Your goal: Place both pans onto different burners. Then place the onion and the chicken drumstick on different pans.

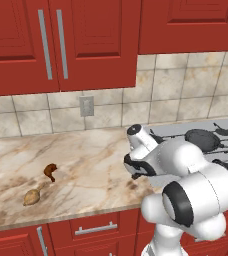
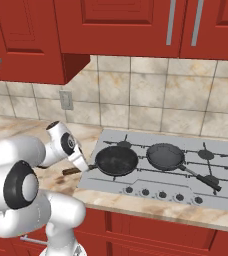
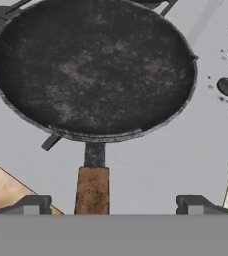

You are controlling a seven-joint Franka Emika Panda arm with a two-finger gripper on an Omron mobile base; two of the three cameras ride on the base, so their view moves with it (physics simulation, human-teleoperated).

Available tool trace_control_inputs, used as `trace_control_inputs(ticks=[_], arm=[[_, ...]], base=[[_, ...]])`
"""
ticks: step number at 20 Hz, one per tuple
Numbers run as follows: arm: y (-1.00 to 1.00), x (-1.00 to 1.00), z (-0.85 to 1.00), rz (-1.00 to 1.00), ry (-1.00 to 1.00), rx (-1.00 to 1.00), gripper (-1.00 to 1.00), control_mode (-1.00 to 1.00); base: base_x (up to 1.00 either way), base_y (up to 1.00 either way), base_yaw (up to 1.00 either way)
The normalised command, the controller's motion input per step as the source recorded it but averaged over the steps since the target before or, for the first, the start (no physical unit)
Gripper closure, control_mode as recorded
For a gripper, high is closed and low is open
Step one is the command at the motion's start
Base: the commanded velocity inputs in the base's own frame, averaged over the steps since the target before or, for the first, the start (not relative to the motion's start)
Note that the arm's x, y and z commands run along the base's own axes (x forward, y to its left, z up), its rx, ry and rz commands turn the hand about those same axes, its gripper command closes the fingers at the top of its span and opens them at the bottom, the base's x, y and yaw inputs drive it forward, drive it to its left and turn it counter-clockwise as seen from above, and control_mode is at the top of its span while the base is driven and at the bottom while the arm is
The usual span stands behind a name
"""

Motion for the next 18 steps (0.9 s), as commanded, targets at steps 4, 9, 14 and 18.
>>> trace_control_inputs(ticks=[4,9,14,18], arm=[[0.09,-0.24,0.33,0.0,0.0,0.0,-1.0,-1.0],[0.18,-0.27,0.3,0.0,0.02,0.0,-1.0,-1.0],[0.3,-0.19,0.28,0.0,0.09,0.0,-1.0,-1.0],[0.39,-0.13,0.26,0.0,0.11,0.0,-1.0,-1.0]], base=[[0.0,0.0,0.0],[0.0,0.0,0.0],[0.0,0.0,0.0],[0.0,0.0,0.0]])
